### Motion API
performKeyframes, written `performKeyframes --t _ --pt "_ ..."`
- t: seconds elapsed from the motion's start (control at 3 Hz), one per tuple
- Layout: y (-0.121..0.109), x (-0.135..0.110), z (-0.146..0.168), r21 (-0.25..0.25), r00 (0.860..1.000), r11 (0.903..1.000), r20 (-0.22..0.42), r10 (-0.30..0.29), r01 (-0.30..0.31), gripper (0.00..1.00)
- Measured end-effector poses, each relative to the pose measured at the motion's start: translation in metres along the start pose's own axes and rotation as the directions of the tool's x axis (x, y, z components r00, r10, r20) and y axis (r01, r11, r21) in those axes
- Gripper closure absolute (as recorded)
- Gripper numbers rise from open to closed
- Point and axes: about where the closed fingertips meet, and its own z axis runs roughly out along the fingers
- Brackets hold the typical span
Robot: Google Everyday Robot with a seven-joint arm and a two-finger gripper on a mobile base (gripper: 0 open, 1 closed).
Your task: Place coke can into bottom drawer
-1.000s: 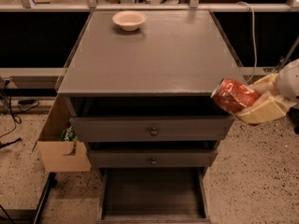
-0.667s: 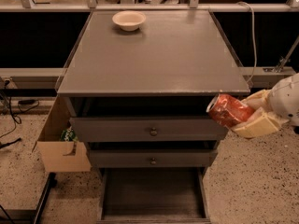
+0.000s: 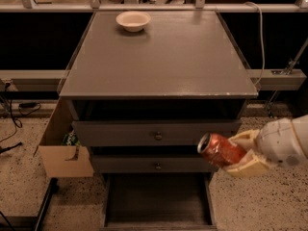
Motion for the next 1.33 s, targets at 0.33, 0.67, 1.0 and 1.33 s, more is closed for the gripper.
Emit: performKeyframes --t 0.33,0.67,1.0,1.33 --pt "0.022 0.018 0.031 -0.064 0.999 0.9977 0.037 -0.018 0.020 1.00" --pt "0.023 0.018 0.033 -0.068 0.999 0.9974 0.037 -0.019 0.022 1.00" --pt "0.027 0.020 0.042 -0.077 0.999 0.9959 0.024 -0.045 0.047 1.00" --pt "0.028 0.034 0.071 -0.088 0.992 0.9885 -0.013 -0.125 0.123 1.00"
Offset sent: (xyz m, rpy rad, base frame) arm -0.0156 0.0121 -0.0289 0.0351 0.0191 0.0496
